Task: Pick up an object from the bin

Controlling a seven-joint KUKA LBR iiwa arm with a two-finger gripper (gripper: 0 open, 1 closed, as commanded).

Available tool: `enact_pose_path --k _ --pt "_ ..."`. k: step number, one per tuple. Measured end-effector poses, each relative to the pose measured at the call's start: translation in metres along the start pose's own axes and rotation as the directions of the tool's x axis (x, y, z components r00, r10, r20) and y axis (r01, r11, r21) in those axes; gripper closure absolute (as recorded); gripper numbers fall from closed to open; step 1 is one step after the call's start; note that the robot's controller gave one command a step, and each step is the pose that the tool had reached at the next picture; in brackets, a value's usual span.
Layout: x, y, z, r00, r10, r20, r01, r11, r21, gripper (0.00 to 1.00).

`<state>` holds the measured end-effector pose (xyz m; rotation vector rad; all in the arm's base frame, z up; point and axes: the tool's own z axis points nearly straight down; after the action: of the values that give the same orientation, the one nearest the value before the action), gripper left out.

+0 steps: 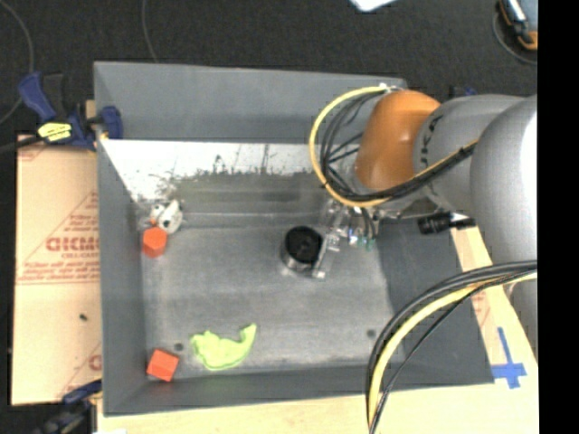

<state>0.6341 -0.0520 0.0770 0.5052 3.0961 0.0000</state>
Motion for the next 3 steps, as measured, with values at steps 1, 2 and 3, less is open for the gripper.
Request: enact_pose_path --k 1,2,3 --pt "0.005 0.017 0.003 0.917 -0.400 -0.001 0.400 0.917 0.000 0.00" --pt "-0.002 0.026 0.004 0.957 -0.292 0.007 0.292 0.957 -0.001 0.00" --pt "-0.004 0.052 0.005 0.856 -0.516 0.011 0.516 0.856 0.002 1.00"
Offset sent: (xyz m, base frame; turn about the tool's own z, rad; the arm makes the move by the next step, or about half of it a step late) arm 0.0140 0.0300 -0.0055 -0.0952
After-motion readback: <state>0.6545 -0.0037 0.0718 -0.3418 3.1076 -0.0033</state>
